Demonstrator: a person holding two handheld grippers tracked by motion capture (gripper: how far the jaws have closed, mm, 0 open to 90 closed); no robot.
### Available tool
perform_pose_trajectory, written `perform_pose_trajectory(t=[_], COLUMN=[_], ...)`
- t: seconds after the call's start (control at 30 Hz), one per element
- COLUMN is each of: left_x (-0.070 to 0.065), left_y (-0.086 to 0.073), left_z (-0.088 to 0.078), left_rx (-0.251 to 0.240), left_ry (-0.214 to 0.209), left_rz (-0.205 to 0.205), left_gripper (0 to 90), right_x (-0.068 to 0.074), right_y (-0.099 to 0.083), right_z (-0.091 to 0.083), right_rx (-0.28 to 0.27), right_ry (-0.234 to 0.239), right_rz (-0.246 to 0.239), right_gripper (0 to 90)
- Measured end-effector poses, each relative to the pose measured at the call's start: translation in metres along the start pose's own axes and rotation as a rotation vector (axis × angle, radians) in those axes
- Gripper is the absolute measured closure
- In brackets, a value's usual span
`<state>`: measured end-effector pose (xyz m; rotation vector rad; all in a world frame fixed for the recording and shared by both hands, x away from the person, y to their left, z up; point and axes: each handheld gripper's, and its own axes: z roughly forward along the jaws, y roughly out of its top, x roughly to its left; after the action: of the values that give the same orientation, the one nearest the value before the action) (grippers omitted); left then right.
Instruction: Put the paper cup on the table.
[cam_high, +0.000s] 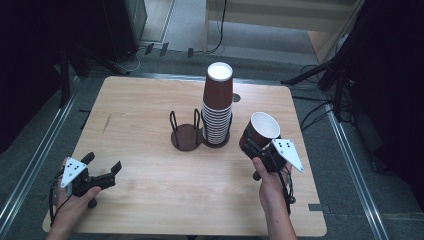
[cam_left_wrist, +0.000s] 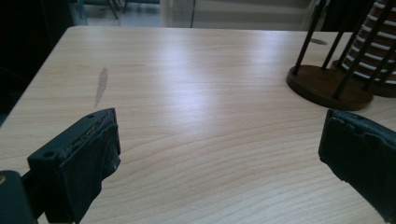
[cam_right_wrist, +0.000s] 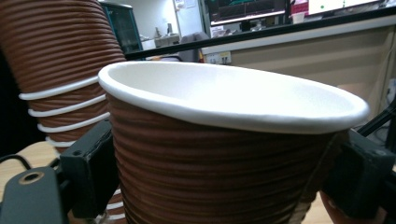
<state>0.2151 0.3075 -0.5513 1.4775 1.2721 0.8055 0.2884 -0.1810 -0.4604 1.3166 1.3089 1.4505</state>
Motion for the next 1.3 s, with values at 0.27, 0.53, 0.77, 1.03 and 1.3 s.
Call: perform_pose_trajectory(t=[0.27, 0.53, 0.77, 1.03, 1.3], left_x=[0.002, 0.002, 0.003, 0.003, 0.003], left_y=[0.0, 0.0, 0.0, 0.0, 0.0], left_z=[0.0, -0.001, 0.0, -0.001, 0.0], left_rx=[-0.003, -0.009, -0.002, 0.01, 0.017], left_ry=[0.005, 0.011, 0.016, 0.008, 0.015], left_rz=[-0.02, -0.03, -0.03, -0.033, -0.03], left_gripper=[0.0, 0.0, 0.0, 0.0, 0.0], right_x=[-0.008, -0.014, -0.018, -0.031, -0.038], right_y=[-0.006, -0.011, -0.017, -0.022, -0.029], right_z=[0.013, 0.024, 0.033, 0.045, 0.054], right_rx=[-0.016, -0.005, -0.022, -0.008, 0.012], right_ry=[-0.053, -0.102, -0.111, -0.136, -0.152], right_rz=[-0.034, -0.036, -0.094, -0.093, -0.122], right_gripper=[11.3, 11.3, 11.5, 11.4, 11.3])
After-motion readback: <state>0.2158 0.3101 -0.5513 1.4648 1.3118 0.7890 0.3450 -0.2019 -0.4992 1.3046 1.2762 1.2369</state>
